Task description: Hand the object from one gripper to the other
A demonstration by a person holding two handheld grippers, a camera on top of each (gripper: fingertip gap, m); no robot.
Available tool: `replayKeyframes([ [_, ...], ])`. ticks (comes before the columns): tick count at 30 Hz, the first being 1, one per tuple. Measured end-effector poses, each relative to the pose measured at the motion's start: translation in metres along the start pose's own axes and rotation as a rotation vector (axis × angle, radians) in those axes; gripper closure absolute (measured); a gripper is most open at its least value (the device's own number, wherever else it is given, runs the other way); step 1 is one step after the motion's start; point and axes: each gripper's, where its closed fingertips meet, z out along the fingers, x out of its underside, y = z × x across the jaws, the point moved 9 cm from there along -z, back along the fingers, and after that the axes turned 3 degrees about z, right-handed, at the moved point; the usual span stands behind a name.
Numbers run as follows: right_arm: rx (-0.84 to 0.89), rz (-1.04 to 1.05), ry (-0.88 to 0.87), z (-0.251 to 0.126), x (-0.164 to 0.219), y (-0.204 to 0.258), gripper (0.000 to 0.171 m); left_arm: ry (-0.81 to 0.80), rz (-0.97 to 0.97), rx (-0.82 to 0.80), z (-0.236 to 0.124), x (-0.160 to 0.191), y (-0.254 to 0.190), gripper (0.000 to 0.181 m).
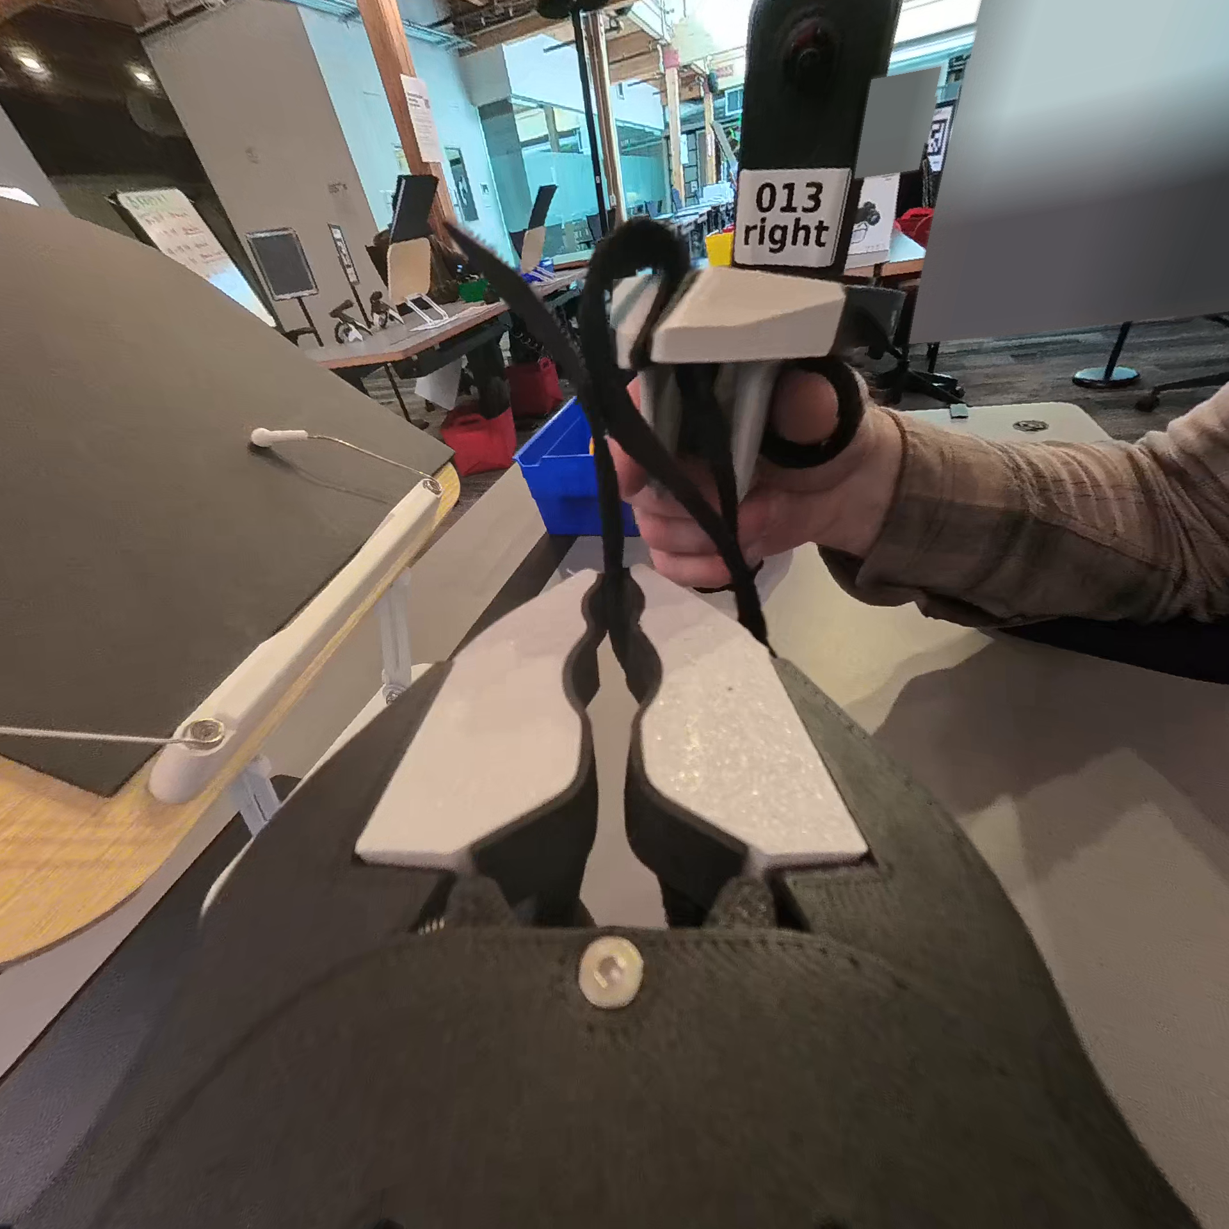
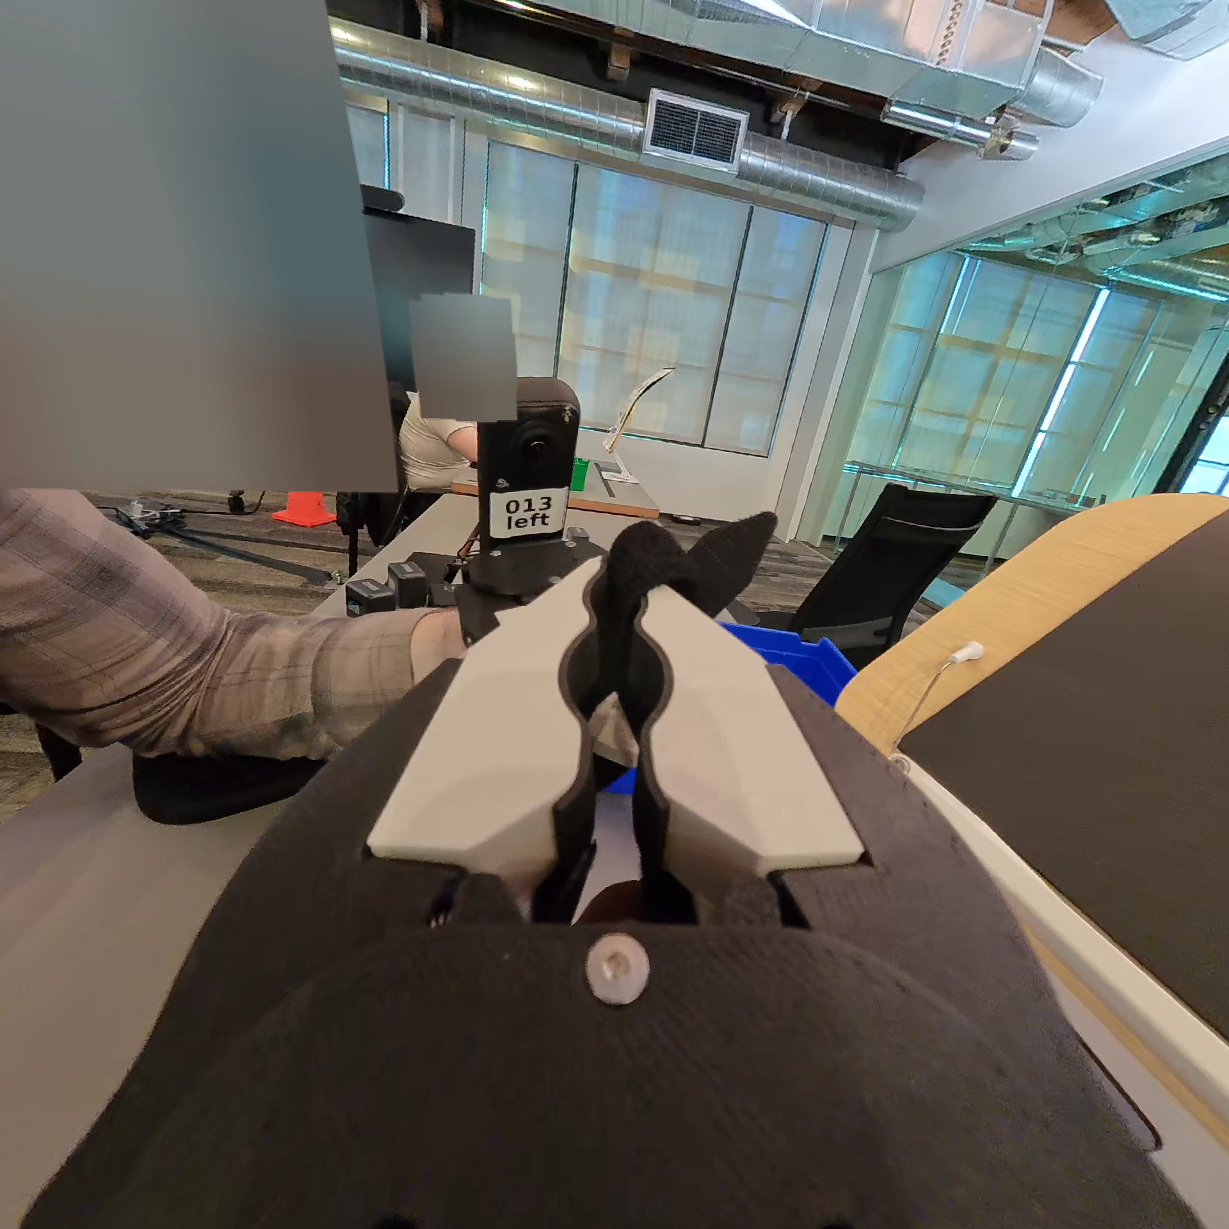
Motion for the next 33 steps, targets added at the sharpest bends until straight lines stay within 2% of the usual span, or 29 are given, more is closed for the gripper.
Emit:
replayKeyframes([
  [2, -0.002, 0.002, -0.001, 0.000, 0.000, 0.000, 0.171, -0.023, -0.009, -0.013, -0.004, -0.003, 0.002, 0.178],
  [8, -0.009, 0.001, 0.009, 0.001, 0.002, 0.000, 0.171, -0.089, -0.040, 0.018, -0.014, -0.012, 0.006, 0.134],
  [15, -0.032, 0.012, 0.011, 0.004, 0.004, 0.003, 0.171, -0.037, 0.031, 0.041, -0.009, -0.013, -0.003, 0.118],
  [17, -0.042, 0.013, 0.015, 0.006, 0.006, 0.005, 0.171, -0.029, 0.077, 0.022, -0.003, -0.013, -0.009, 0.126],
  [22, -0.037, 0.003, 0.010, 0.011, 0.010, 0.008, 0.171, 0.026, 0.040, 0.079, 0.011, -0.003, -0.017, 0.148],
  [23, -0.033, 0.001, 0.007, 0.011, 0.009, 0.007, 0.171, 0.029, 0.029, 0.095, 0.012, -0.002, -0.018, 0.156],
  [24, -0.033, 0.002, 0.004, 0.010, 0.009, 0.007, 0.171, 0.032, 0.022, 0.109, 0.012, -0.001, -0.019, 0.172],
  [25, -0.036, 0.004, -0.001, 0.009, 0.008, 0.007, 0.171, 0.024, 0.019, 0.118, 0.012, -0.001, -0.019, 0.179],
  [30, -0.039, -0.005, 0.004, 0.005, 0.006, 0.005, 0.171, 0.011, -0.037, 0.176, 0.009, -0.001, -0.018, 0.180],
  [32, -0.063, -0.029, 0.057, 0.001, 0.004, 0.005, 0.157, -0.019, -0.076, 0.189, 0.005, -0.004, -0.015, 0.180],
  [33, -0.079, -0.036, 0.099, -0.002, 0.002, 0.005, 0.143, -0.042, -0.110, 0.198, 0.003, -0.006, -0.012, 0.180],
])
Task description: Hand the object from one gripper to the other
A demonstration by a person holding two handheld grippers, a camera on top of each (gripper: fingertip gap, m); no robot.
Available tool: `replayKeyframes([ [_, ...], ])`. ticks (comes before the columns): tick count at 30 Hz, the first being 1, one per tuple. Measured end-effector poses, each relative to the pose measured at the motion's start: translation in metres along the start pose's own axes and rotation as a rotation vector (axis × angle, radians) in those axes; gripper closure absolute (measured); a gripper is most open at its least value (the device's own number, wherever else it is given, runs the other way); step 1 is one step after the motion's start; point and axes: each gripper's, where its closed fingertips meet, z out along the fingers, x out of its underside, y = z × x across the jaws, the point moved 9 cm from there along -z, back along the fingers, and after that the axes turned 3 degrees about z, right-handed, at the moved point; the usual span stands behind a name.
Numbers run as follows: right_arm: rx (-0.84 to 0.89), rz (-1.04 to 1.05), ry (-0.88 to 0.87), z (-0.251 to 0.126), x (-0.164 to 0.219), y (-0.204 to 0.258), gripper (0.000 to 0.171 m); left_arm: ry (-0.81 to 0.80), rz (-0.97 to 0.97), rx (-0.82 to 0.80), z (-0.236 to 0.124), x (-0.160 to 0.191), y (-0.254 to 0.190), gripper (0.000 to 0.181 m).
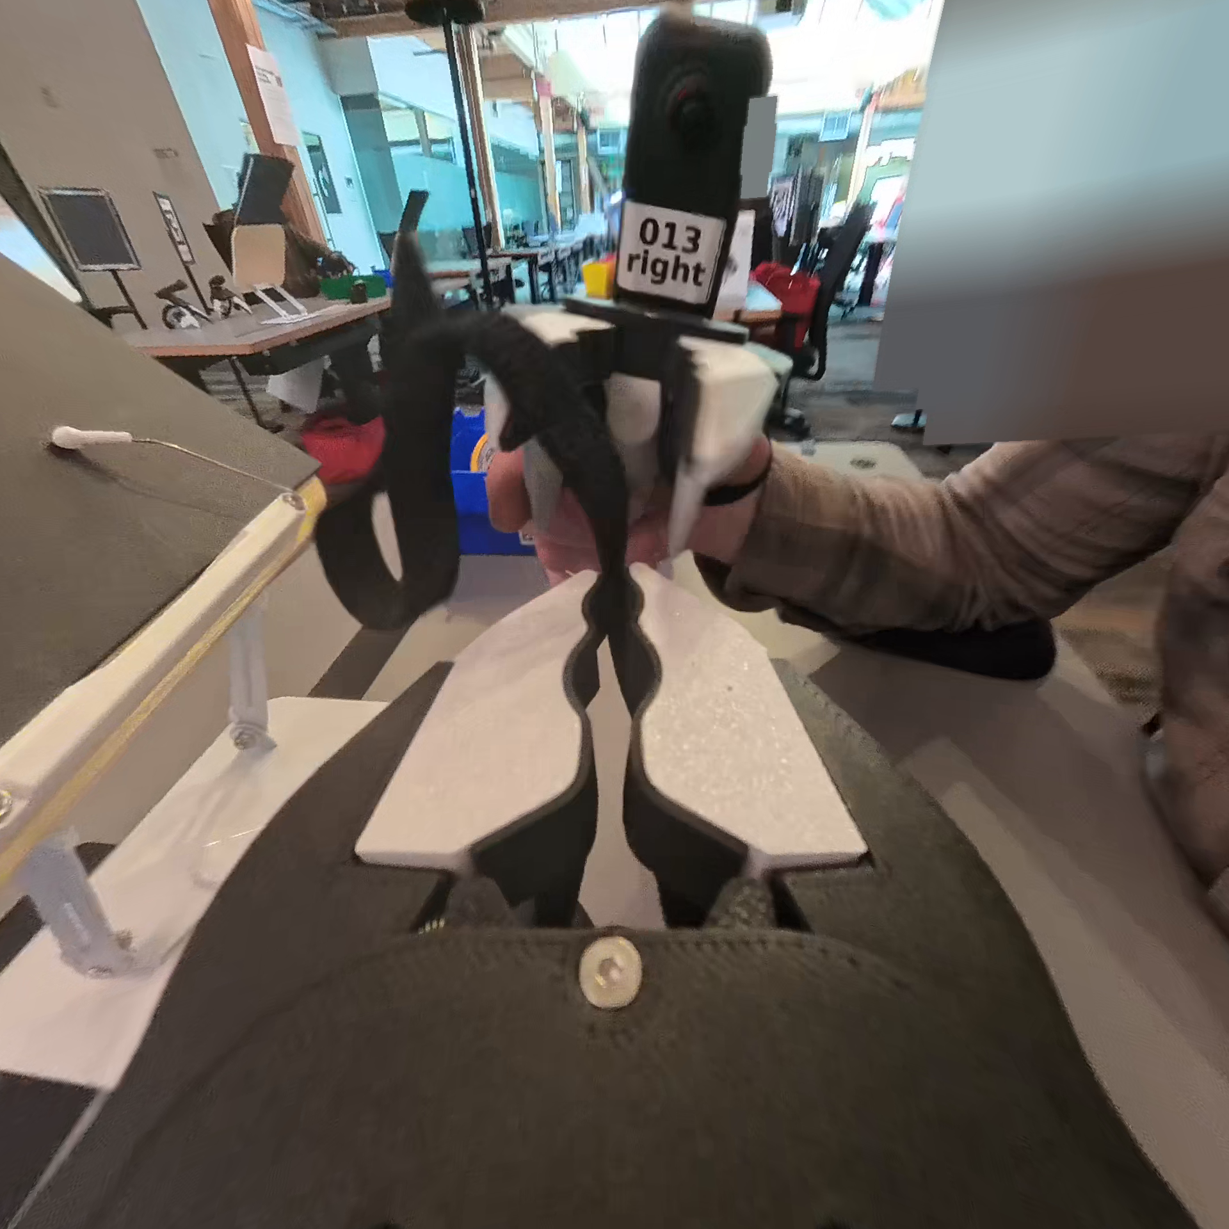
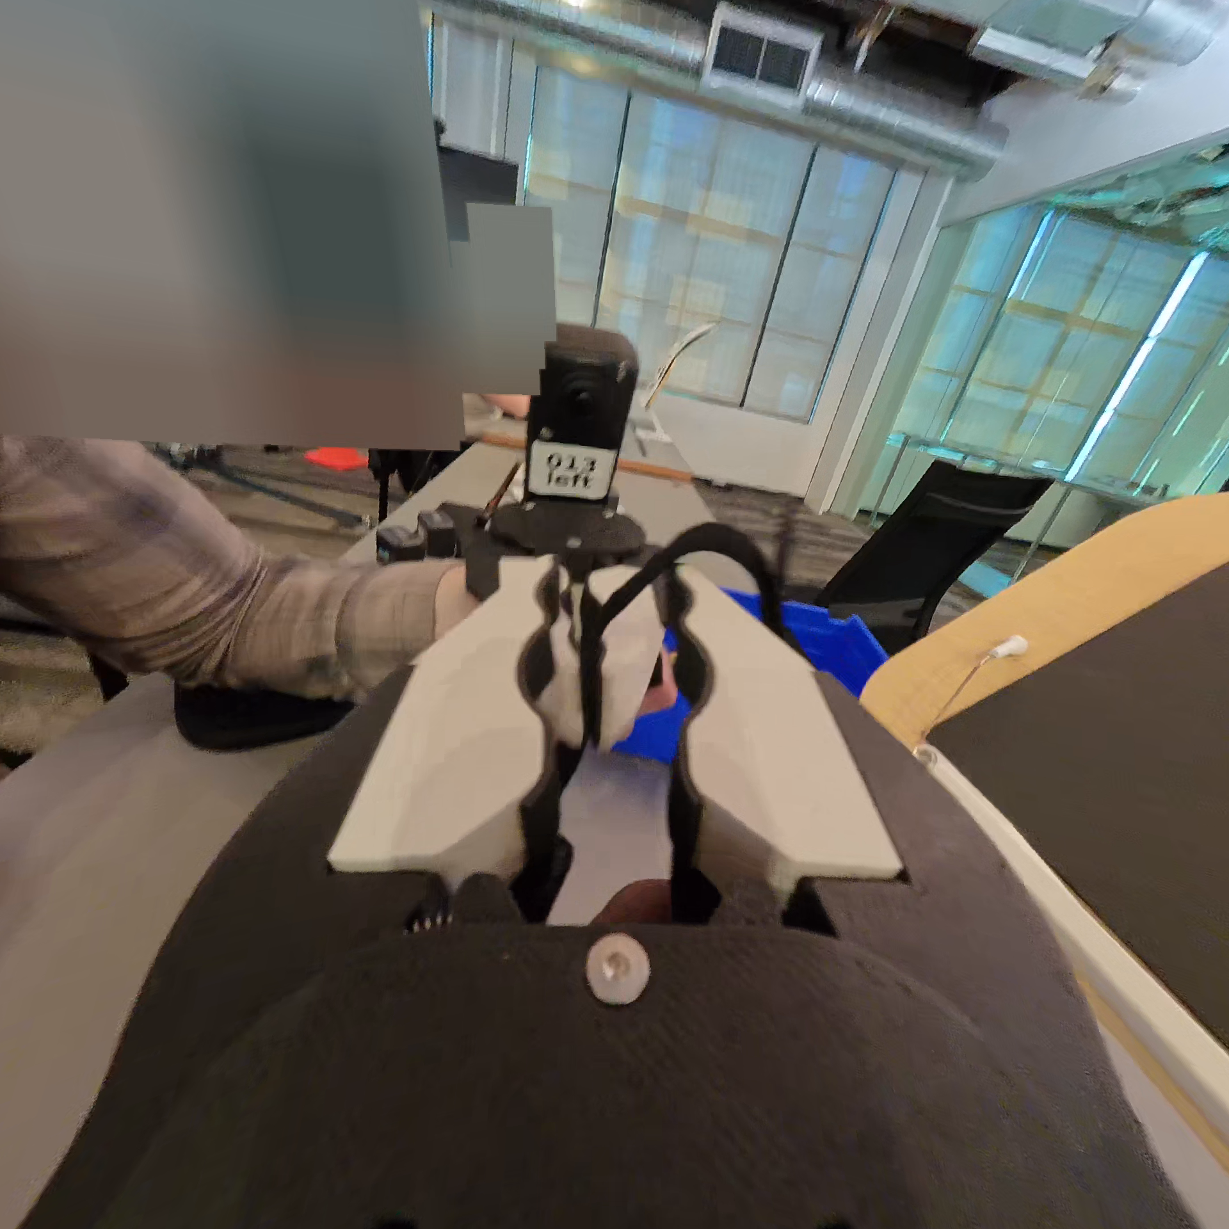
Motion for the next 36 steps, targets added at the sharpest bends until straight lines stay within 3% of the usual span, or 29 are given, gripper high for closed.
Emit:
replayKeyframes([
  [2, -0.017, -0.067, 0.103, -0.007, -0.002, 0.003, 0.113, -0.057, -0.065, 0.003, -0.007, -0.004, 0.006, 0.180],
  [7, 0.062, -0.433, 0.362, -0.018, -0.013, 0.022, 0.088, -0.113, -0.194, 0.016, -0.017, -0.008, 0.015, 0.180],
  [11, 0.069, -0.458, 0.396, 0.003, -0.003, 0.029, 0.071, -0.062, -0.184, 0.039, -0.010, -0.007, 0.009, 0.180],
  [18, 0.060, -0.478, 0.376, 0.008, 0.020, 0.019, 0.104, 0.036, -0.124, 0.080, -0.005, -0.011, -0.003, 0.180],
  [26, 0.087, -0.454, 0.340, 0.007, 0.023, 0.013, 0.162, 0.025, -0.111, 0.085, -0.006, -0.016, -0.007, 0.179],
  [30, 0.090, -0.363, 0.315, 0.006, 0.024, 0.007, 0.169, 0.018, -0.090, 0.034, -0.006, -0.018, -0.005, 0.176],
  [36, 0.070, -0.165, 0.249, 0.005, 0.029, -0.004, 0.169, 0.108, 0.040, -0.014, -0.004, -0.023, -0.015, 0.141],
])
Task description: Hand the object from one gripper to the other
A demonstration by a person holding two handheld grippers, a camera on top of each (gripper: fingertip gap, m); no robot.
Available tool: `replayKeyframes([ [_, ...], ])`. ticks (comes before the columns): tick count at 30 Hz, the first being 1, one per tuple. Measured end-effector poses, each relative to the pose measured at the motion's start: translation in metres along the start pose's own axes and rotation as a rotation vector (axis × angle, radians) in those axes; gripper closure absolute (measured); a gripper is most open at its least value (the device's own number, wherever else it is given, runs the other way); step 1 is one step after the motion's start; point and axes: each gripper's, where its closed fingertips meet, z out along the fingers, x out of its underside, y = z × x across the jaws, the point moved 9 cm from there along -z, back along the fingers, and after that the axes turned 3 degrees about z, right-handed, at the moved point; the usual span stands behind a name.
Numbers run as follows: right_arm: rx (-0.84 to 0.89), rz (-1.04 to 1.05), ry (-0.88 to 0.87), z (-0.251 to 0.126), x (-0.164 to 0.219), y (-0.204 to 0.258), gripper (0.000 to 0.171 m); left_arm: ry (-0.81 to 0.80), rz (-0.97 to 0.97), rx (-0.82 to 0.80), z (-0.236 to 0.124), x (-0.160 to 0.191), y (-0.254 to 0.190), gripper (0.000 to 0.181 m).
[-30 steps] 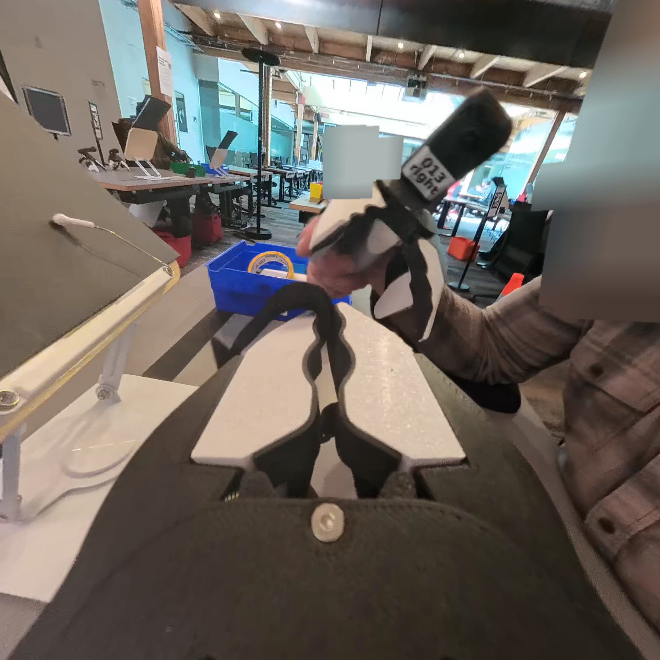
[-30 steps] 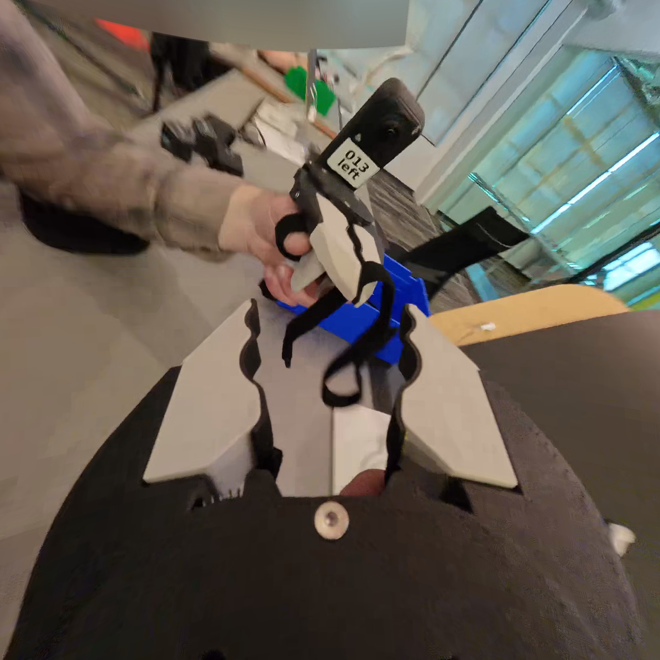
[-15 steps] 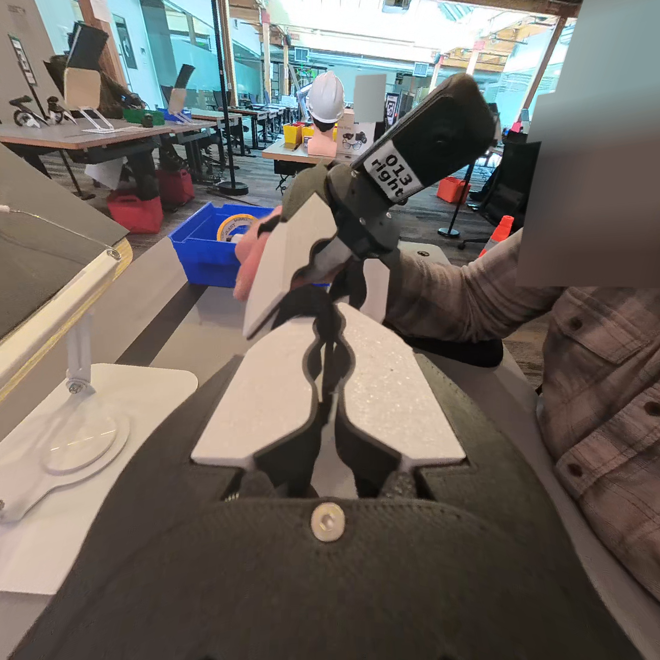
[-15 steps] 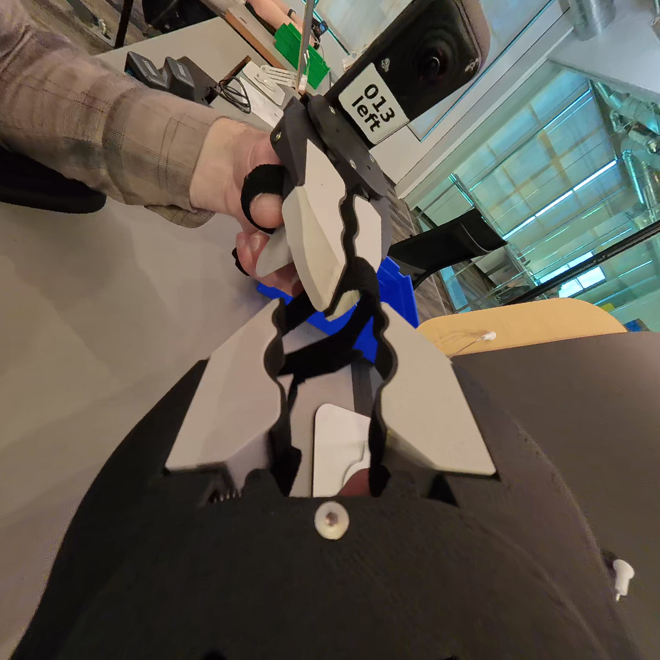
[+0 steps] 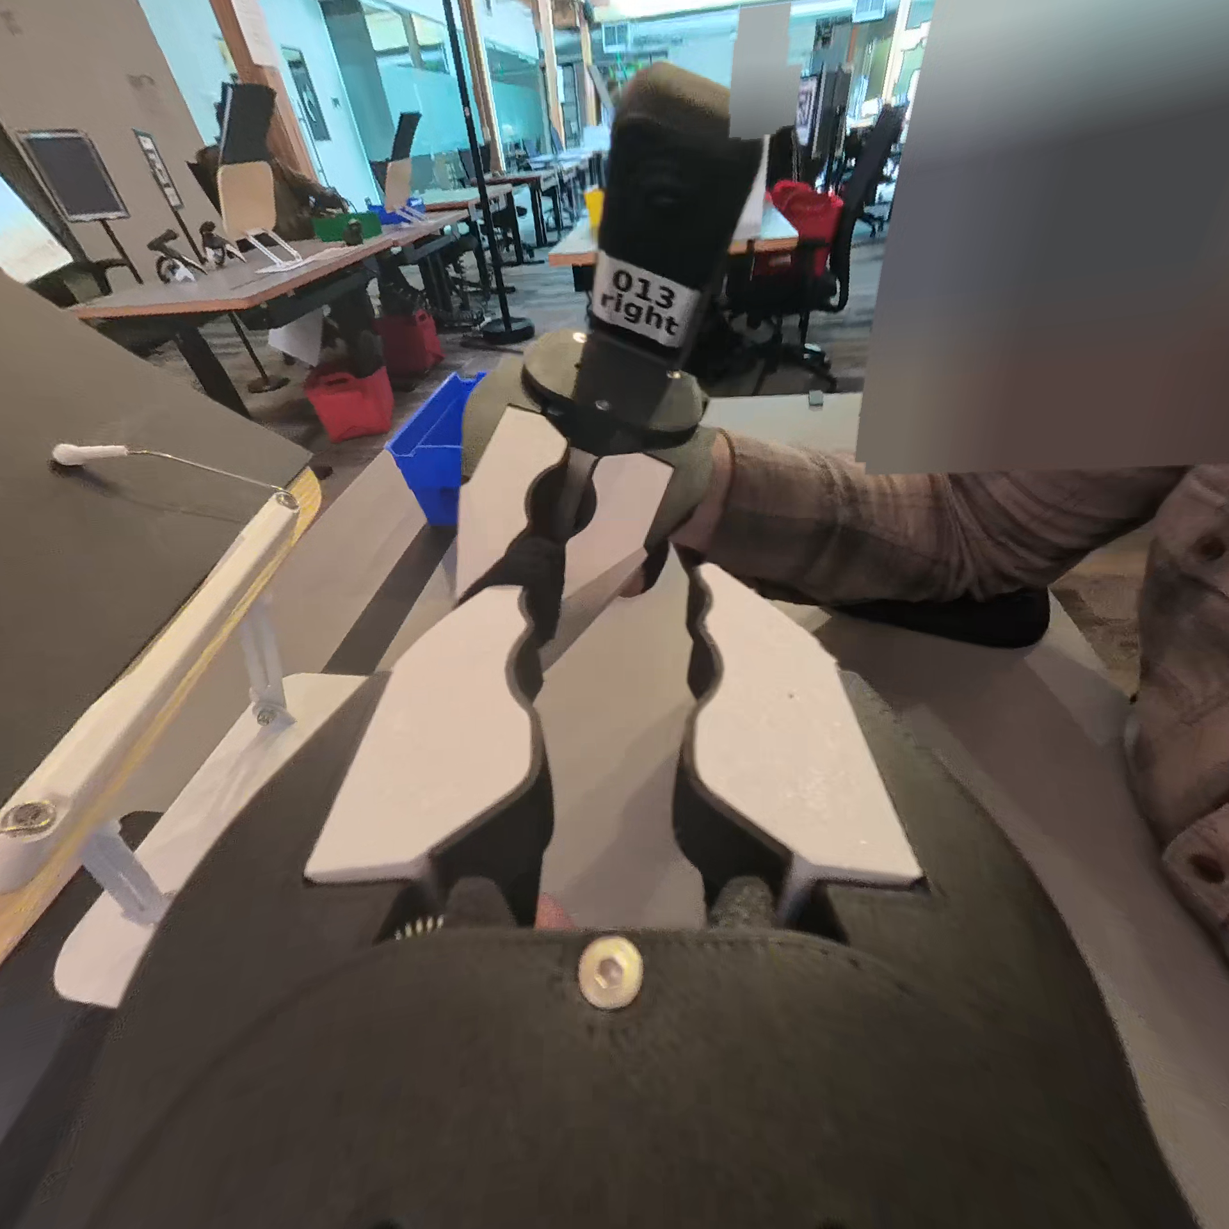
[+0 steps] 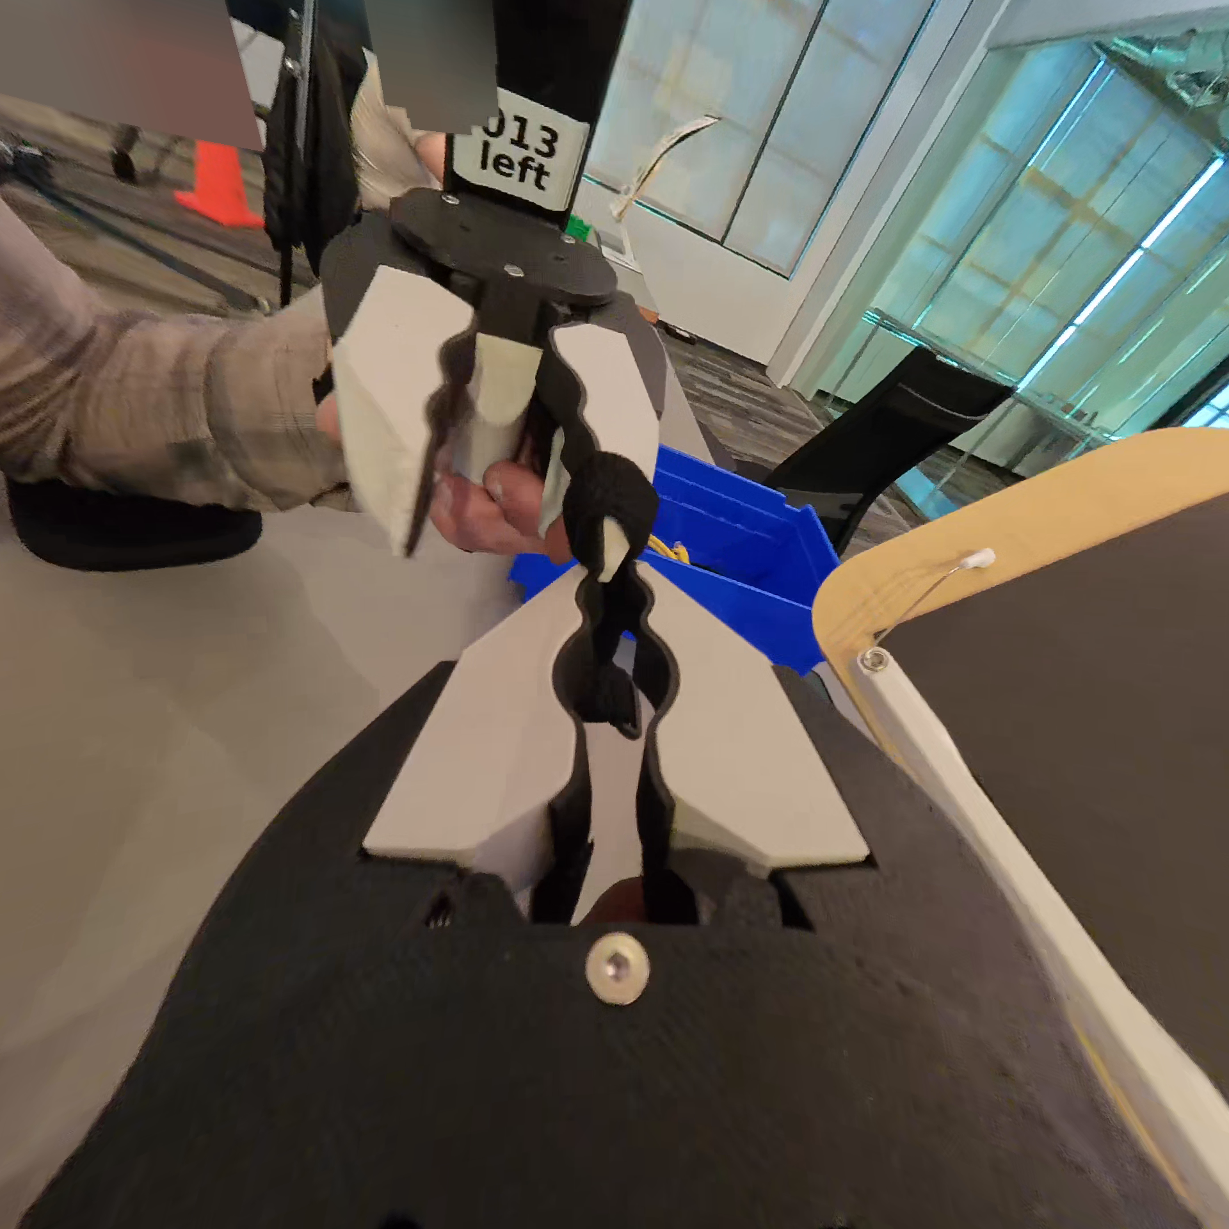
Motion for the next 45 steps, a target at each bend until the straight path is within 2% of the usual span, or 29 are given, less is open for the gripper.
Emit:
replayKeyframes([
  [4, 0.016, -0.058, 0.034, 0.003, 0.001, 0.003, 0.170, 0.063, -0.066, 0.051, -0.004, -0.002, -0.003, 0.125],
  [8, -0.011, -0.107, 0.075, 0.006, -0.003, 0.011, 0.170, 0.051, -0.182, 0.140, -0.011, -0.001, 0.001, 0.135],
  [11, -0.011, -0.109, 0.093, 0.009, 0.001, 0.012, 0.169, 0.097, -0.175, 0.114, -0.011, 0.003, 0.003, 0.140],
  [15, 0.004, -0.071, 0.064, 0.010, 0.002, 0.009, 0.170, 0.127, -0.134, 0.075, -0.012, 0.001, 0.001, 0.132],
  [19, 0.059, 0.079, -0.092, 0.006, -0.004, -0.003, 0.170, 0.002, -0.082, -0.015, -0.016, -0.007, 0.007, 0.131],
  [22, 0.080, 0.230, -0.255, 0.003, -0.002, -0.013, 0.170, -0.196, -0.113, -0.112, -0.030, -0.014, 0.019, 0.123],
  [24, 0.103, 0.264, -0.284, 0.002, 0.001, -0.016, 0.171, -0.193, -0.108, -0.126, -0.034, -0.012, 0.023, 0.117],
  [26, 0.073, 0.369, -0.348, -0.001, 0.000, -0.021, 0.170, -0.188, 0.038, -0.231, -0.037, -0.011, 0.023, 0.117],
  [28, 0.050, 0.465, -0.399, -0.007, -0.001, -0.027, 0.170, -0.023, 0.237, -0.350, -0.033, -0.002, 0.023, 0.103],
  [29, 0.028, 0.524, -0.425, -0.010, -0.002, -0.030, 0.171, 0.030, 0.332, -0.402, -0.032, 0.002, 0.023, 0.103],
  [33, -0.046, 0.700, -0.455, -0.015, -0.003, -0.038, 0.171, 0.158, 0.777, -0.591, -0.030, 0.010, 0.015, 0.112],
  [36, -0.117, 0.758, -0.412, -0.015, -0.006, -0.036, 0.171, 0.232, 0.979, -0.751, -0.035, 0.014, 0.020, 0.116],
  [38, -0.130, 0.773, -0.382, -0.015, -0.008, -0.035, 0.171, 0.262, 1.094, -0.807, -0.033, 0.022, 0.023, 0.111],
  [41, -0.140, 0.824, -0.375, -0.014, -0.006, -0.037, 0.171, 0.296, 1.239, -0.807, -0.015, 0.035, 0.019, 0.097],
  [45, -0.117, 0.890, -0.343, -0.012, 0.006, -0.043, 0.170, 0.245, 1.364, -0.786, 0.009, 0.040, 0.004, 0.099],
])
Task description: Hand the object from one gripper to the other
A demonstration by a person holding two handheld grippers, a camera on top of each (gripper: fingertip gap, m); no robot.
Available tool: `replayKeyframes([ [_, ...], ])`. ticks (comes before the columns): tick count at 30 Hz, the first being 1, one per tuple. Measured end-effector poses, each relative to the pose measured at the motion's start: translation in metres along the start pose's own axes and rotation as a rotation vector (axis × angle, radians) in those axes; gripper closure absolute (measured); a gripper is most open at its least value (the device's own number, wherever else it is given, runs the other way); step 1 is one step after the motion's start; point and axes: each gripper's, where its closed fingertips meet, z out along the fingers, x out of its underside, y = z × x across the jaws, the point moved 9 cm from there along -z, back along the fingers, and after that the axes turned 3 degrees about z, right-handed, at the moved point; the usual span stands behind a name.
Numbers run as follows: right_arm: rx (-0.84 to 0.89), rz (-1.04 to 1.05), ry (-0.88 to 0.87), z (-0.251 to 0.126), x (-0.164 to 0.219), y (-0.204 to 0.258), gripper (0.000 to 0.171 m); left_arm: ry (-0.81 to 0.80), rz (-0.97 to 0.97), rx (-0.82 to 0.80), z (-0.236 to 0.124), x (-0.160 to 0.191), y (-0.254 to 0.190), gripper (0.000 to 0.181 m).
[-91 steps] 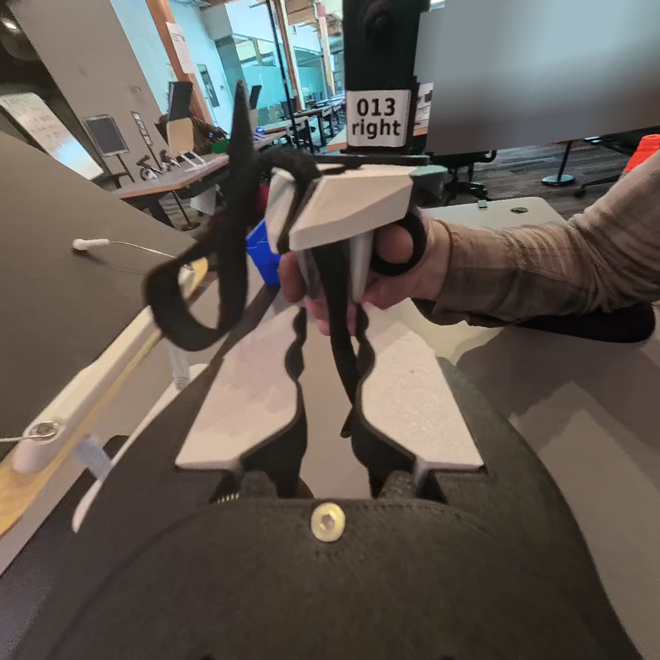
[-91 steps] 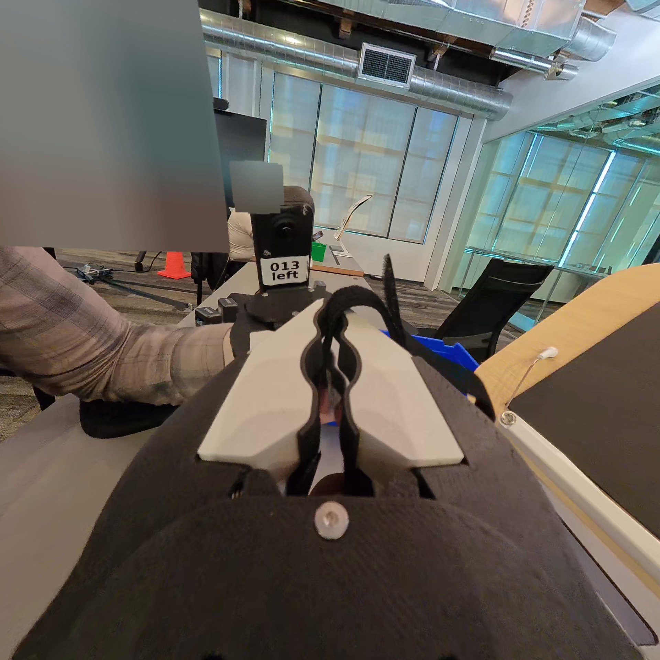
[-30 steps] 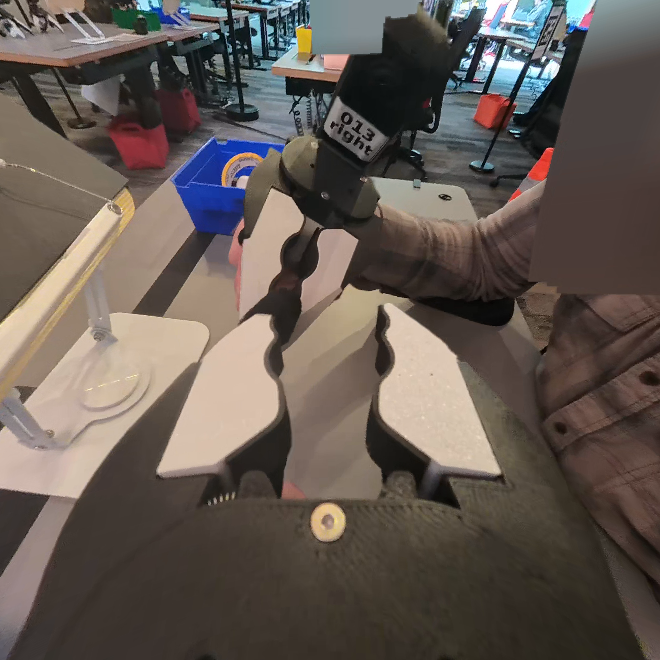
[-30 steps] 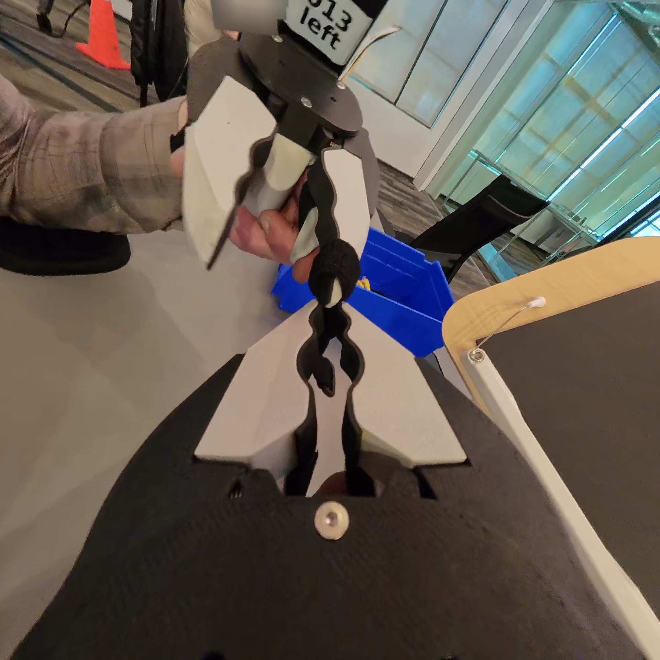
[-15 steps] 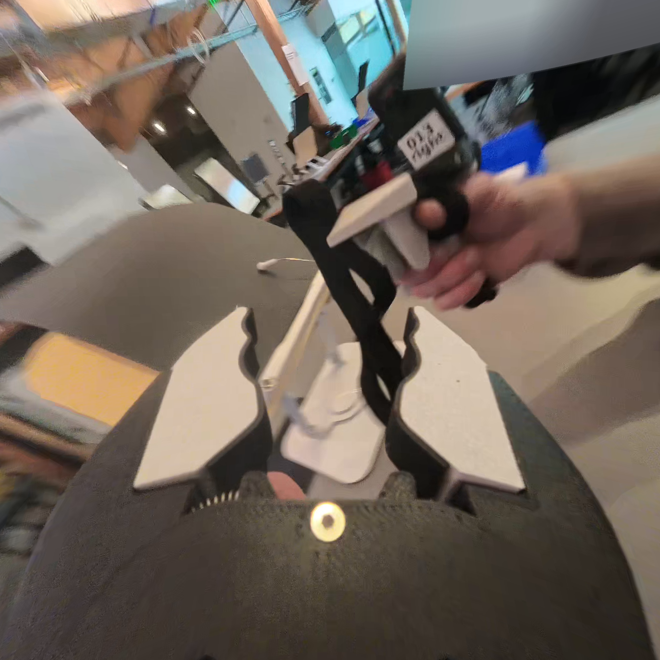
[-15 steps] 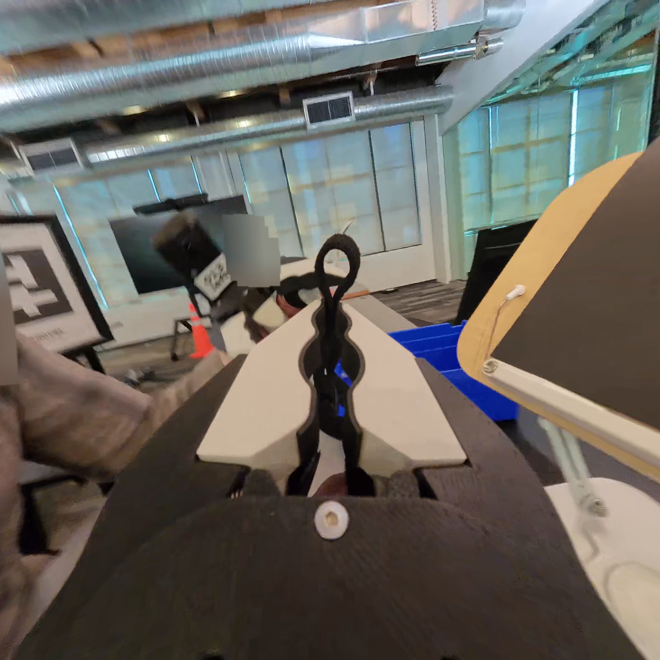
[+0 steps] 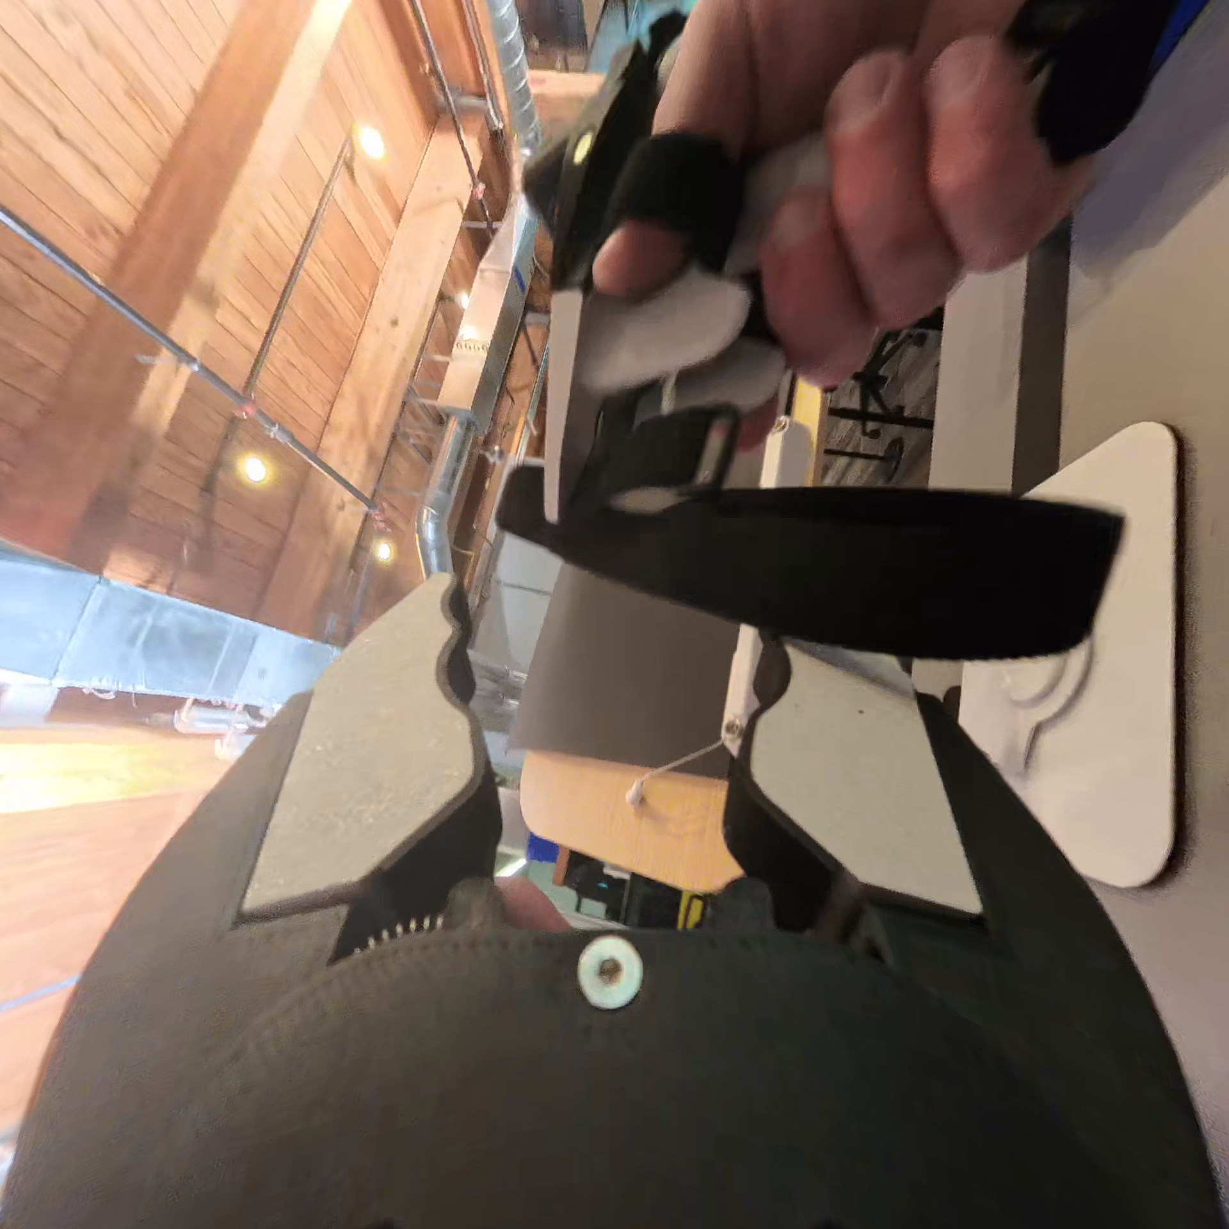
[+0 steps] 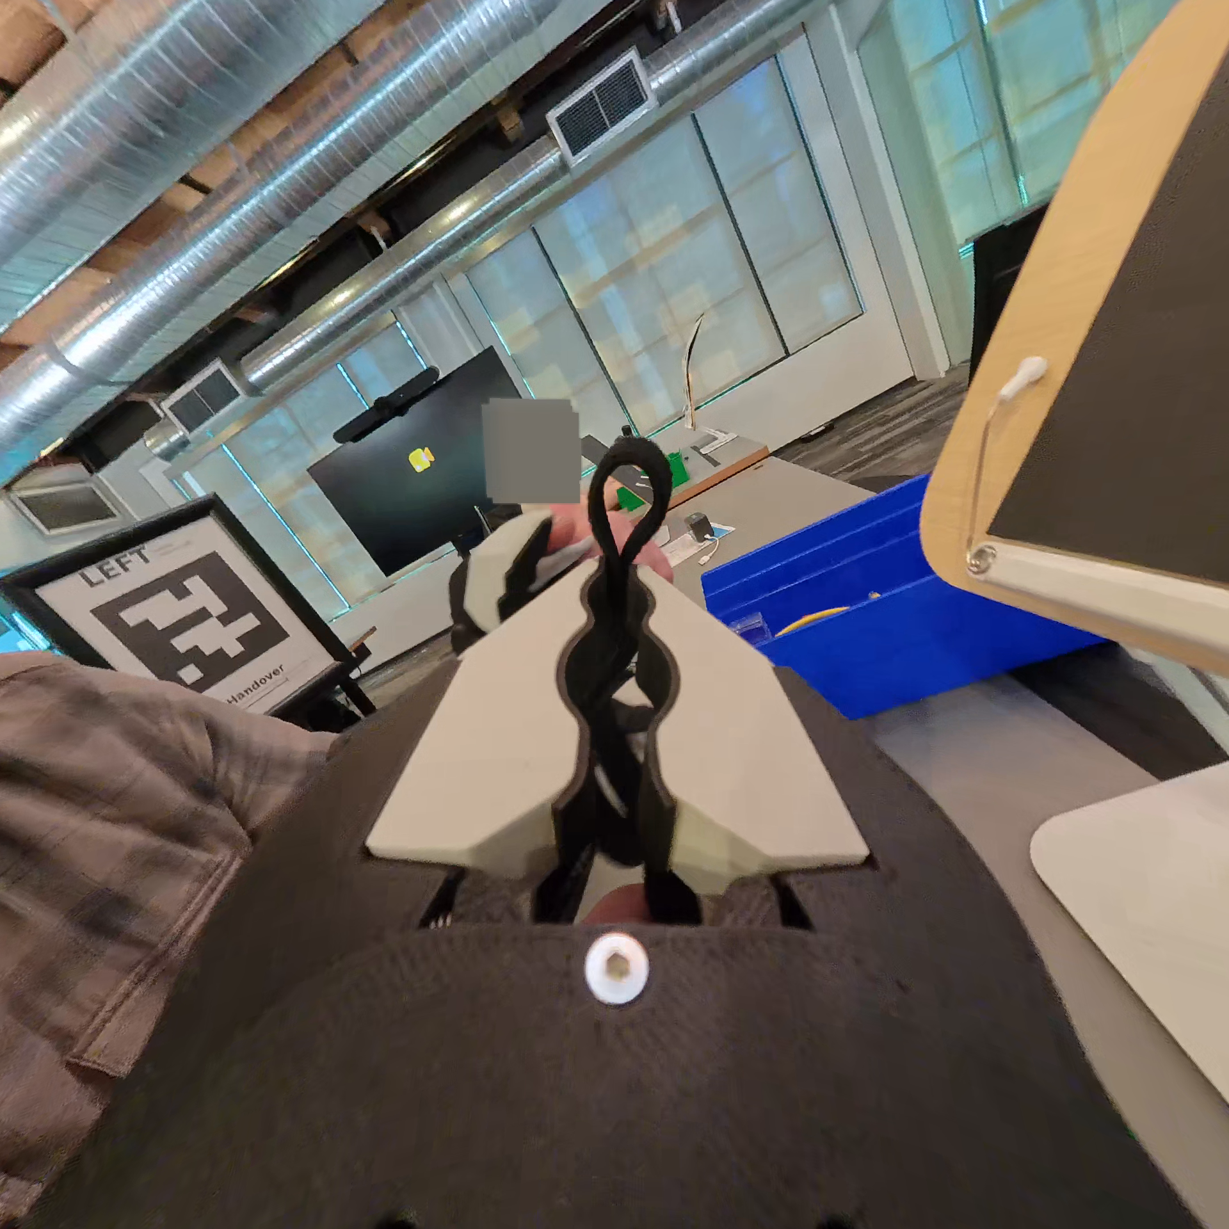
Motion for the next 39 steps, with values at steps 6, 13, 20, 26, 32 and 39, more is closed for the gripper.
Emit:
replayKeyframes([
  [6, 0.026, 0.049, 0.045, 0.001, 0.005, -0.007, 0.171, -0.024, 0.097, -0.045, 0.006, -0.022, -0.013, 0.123],
  [13, 0.031, 0.069, 0.107, 0.012, 0.018, -0.010, 0.171, -0.022, 0.118, -0.036, 0.008, -0.029, -0.021, 0.171],
  [20, 0.098, -0.003, 0.063, 0.009, 0.015, -0.018, 0.142, 0.026, -0.107, 0.024, 0.008, -0.017, -0.011, 0.175],
  [26, 0.165, -0.465, 0.112, -0.008, 0.000, 0.001, 0.119, 0.099, -0.642, 0.255, 0.009, 0.009, 0.012, 0.175],
  [32, 0.050, -1.008, 0.308, -0.002, 0.020, 0.050, 0.104, 0.010, -1.043, 0.662, 0.005, 0.013, 0.007, 0.175],
  [39, -0.091, -1.066, 0.382, 0.014, 0.045, 0.064, 0.109, -0.121, -1.106, 0.935, 0.000, -0.006, -0.006, 0.175],
])
